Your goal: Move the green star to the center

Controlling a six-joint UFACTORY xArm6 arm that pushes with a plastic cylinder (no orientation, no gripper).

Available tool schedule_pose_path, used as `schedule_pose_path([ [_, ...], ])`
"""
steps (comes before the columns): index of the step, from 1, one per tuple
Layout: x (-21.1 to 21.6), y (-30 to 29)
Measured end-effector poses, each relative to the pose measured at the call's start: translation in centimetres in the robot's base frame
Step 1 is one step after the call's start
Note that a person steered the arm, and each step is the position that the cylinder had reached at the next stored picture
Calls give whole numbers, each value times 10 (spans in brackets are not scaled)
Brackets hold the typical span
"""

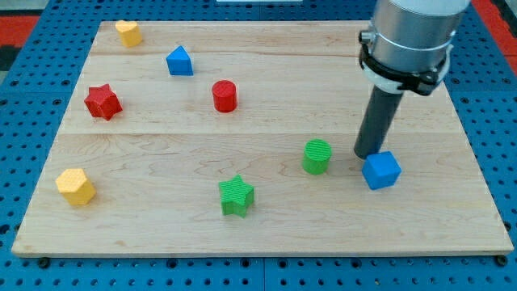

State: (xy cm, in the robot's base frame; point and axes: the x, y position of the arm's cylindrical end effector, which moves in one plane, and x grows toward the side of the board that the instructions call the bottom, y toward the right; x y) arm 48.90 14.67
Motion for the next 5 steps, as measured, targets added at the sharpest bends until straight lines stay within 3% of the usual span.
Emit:
schedule_pose_path([
  [2, 48, 15],
  [4, 93, -93],
  [5, 83, -159],
])
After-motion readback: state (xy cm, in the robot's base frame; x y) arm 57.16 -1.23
